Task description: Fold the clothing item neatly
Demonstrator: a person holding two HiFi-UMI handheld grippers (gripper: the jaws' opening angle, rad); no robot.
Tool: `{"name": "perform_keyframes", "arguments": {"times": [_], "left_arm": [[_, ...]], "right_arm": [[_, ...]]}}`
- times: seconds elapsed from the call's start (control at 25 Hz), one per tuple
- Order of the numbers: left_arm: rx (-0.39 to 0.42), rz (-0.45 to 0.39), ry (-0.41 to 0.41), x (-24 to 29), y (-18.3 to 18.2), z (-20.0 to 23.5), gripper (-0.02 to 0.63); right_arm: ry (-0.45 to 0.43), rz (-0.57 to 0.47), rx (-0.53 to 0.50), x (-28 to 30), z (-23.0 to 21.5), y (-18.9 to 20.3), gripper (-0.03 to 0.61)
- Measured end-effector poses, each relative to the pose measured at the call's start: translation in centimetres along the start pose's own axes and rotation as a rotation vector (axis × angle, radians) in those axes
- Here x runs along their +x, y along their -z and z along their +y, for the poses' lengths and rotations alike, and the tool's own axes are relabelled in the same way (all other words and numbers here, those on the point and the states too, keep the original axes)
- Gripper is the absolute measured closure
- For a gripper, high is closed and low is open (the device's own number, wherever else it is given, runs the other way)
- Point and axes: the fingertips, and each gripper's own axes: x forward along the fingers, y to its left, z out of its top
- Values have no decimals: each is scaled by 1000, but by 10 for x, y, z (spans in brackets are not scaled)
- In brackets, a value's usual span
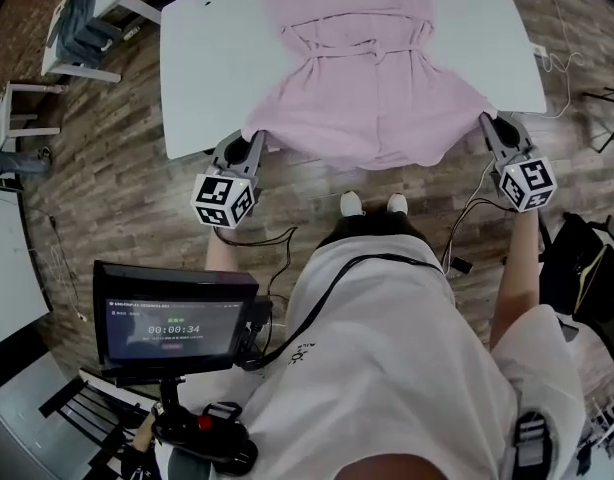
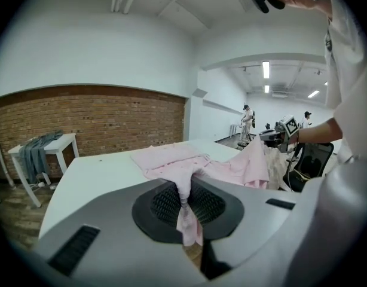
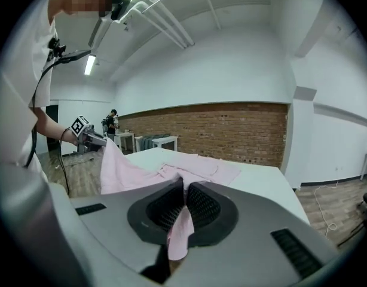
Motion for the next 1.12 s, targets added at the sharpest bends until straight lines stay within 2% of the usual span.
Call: {"name": "perform_keyframes", "arguments": {"times": [0.32, 0.68, 0.88, 1.12], "left_arm": [[59, -84, -29, 22, -53, 49, 601], [56, -108, -89, 64, -81, 88, 601], [59, -49, -147, 110, -86, 118, 601], [71, 98, -197, 189, -71, 165, 601]], "right_arm": [[123, -68, -65, 32, -16, -51, 569], [199, -75, -107, 75, -66, -78, 569], [176, -55, -114, 118, -93, -80, 569], [107, 55, -141, 197, -132, -61, 569]]}}
